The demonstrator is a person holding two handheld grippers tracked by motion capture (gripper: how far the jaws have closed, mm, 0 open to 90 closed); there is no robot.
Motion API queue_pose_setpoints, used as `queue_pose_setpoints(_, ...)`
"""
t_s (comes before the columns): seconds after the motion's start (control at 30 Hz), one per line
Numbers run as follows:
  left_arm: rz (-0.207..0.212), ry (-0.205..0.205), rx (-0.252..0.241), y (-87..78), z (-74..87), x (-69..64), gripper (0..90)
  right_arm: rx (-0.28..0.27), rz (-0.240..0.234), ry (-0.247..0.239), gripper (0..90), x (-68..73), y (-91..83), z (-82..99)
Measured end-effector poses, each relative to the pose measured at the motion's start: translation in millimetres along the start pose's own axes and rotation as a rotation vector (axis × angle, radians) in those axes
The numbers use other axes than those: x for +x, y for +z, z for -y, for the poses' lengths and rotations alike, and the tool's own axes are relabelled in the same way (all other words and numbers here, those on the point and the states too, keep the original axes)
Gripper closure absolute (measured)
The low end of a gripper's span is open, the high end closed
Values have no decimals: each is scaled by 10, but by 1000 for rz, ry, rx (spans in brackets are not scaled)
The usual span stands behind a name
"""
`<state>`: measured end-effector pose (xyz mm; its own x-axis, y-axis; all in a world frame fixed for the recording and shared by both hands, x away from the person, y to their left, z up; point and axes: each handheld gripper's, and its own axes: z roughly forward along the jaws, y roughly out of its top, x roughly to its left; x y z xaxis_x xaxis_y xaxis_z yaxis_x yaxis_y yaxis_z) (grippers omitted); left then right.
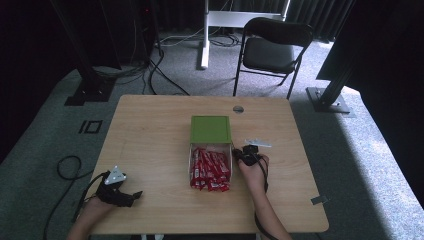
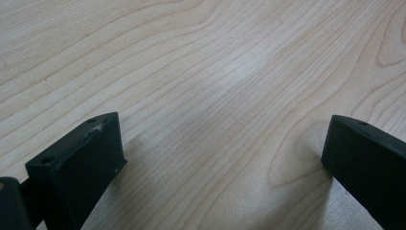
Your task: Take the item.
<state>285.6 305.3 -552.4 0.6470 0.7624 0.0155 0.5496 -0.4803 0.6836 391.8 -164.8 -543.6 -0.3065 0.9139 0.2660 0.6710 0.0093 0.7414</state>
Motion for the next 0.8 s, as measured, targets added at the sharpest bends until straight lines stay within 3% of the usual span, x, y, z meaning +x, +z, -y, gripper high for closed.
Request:
queue_pose_setpoints(0.23,0,0,0,0,0,0,15,24,-12,-8,836,-21,16,-14)
queue_pose_setpoints(0.3,0,0,0,0,0,0,15,40,-31,-17,724,-29,24,-24)
queue_pose_setpoints(0.37,0,0,0,0,0,0,15,18,-16,-41,618,-39,7,-34)
queue_pose_setpoints(0.43,0,0,0,0,0,0,14,18,-7,-58,580,-66,-30,-49)
queue_pose_setpoints(0.67,0,0,0,0,0,0,14,-31,-42,-118,348,-187,-171,-93)
queue_pose_setpoints(0.8,0,0,1,0,0,0,14,-39,-57,-144,305,-258,-269,-88)
